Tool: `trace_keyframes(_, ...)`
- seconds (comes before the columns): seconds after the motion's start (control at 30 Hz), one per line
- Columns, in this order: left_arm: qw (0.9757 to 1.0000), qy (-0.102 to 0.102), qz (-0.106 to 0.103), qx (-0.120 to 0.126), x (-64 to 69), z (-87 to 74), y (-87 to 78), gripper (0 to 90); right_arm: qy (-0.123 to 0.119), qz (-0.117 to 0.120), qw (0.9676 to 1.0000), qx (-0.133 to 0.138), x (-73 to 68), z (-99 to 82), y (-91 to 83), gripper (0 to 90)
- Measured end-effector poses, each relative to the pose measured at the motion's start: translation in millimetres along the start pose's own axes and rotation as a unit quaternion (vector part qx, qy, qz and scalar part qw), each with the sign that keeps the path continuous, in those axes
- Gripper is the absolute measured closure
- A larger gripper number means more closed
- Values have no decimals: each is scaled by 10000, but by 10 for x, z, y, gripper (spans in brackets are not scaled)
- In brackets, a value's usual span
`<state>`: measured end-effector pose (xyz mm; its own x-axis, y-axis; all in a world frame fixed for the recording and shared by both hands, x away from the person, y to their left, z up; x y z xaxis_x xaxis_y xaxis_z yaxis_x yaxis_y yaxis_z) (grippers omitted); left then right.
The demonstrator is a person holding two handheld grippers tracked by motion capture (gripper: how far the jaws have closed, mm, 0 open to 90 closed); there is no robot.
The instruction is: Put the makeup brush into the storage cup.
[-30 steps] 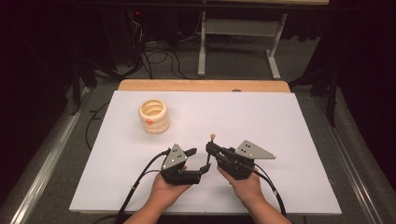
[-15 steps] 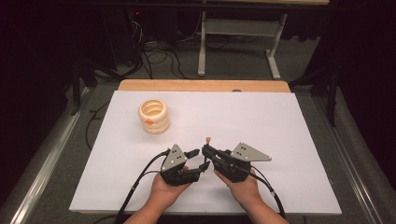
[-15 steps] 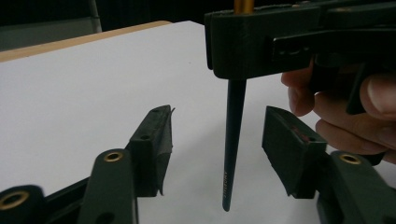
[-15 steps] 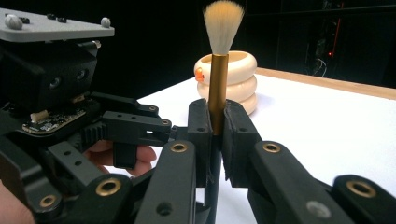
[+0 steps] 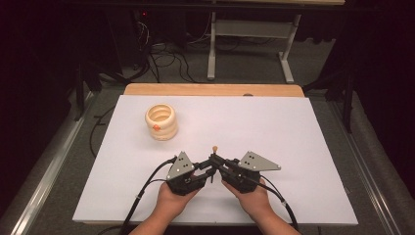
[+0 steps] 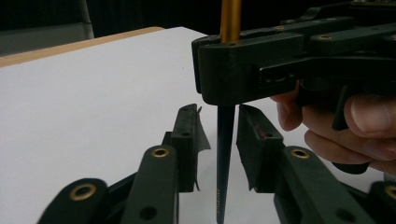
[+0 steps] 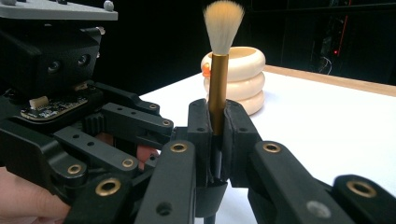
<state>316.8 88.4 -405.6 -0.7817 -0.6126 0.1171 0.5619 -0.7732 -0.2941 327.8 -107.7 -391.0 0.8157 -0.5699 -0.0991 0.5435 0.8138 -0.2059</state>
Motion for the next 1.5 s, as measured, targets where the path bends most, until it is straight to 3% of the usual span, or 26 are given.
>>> trace_keyframes(0.37,10000,75,-43,11,9,-5,-4,824,37,-4,10000,-13,-6,-4,5,847)
trace_keyframes(0.8,9999,98,-50,10,5,-1,-11,834,64,-32,10000,-18,6,-2,4,800)
trace_keyframes(1.5,9999,30,114,27,-84,-3,-72,834,170,16,9998,77,59,30,-29,503)
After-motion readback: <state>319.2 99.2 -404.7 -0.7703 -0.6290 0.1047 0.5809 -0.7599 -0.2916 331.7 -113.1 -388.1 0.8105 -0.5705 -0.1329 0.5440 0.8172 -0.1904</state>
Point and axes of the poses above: each handheld gripper's, and its own axes: y roughly forward along the jaws, z roughly out of its top, x roughly to its right, the point moved 1 cm from there along y, roughly forward along the jaws, and after that the axes turned 1 degree about -y, right-handed, at the moved point
